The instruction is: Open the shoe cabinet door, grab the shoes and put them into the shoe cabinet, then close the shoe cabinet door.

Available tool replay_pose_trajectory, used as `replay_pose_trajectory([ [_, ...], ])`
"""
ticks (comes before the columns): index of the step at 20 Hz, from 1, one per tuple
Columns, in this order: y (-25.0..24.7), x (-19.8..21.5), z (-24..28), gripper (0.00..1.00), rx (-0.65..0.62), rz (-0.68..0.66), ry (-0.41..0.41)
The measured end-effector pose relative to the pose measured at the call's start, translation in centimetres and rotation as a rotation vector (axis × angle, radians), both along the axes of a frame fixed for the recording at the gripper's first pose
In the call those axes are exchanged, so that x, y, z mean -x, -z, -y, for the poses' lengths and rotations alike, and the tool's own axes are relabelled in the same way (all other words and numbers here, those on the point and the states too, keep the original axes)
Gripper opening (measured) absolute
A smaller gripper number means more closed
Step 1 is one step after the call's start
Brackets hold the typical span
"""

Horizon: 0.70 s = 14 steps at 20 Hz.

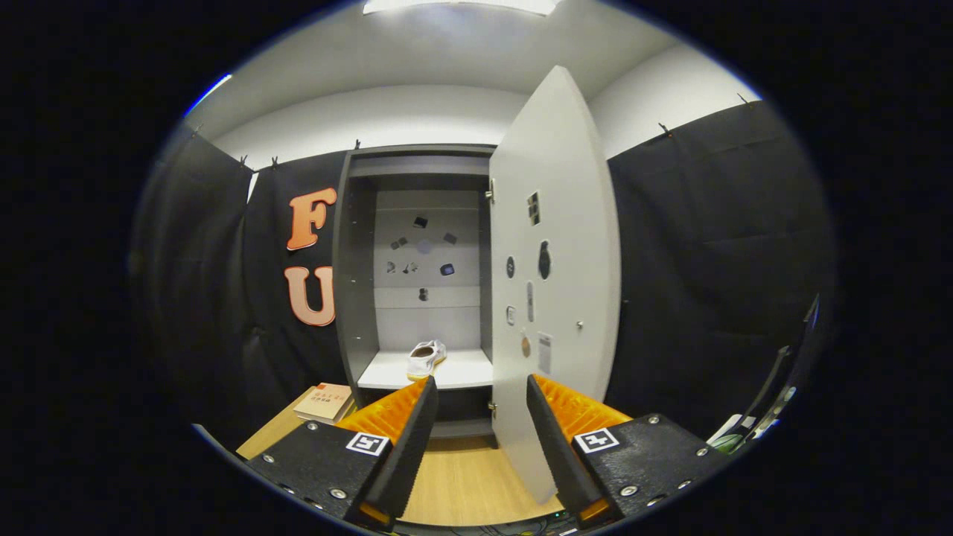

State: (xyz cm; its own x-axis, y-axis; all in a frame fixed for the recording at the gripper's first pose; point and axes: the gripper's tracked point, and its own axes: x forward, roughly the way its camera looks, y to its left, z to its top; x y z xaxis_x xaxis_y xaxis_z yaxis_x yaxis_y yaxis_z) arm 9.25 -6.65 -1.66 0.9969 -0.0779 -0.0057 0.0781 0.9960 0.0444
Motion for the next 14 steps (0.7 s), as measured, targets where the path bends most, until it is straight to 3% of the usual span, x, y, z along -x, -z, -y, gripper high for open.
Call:
replay_pose_trajectory([
  [1,-0.1,0.4,1.6,0.8,-0.003,0.002,0.027],
  [7,1.0,0.0,10.6,0.84,-0.023,-0.01,0.168],
  [14,2.9,-3.4,13.3,0.87,-0.036,-0.042,0.143],
])
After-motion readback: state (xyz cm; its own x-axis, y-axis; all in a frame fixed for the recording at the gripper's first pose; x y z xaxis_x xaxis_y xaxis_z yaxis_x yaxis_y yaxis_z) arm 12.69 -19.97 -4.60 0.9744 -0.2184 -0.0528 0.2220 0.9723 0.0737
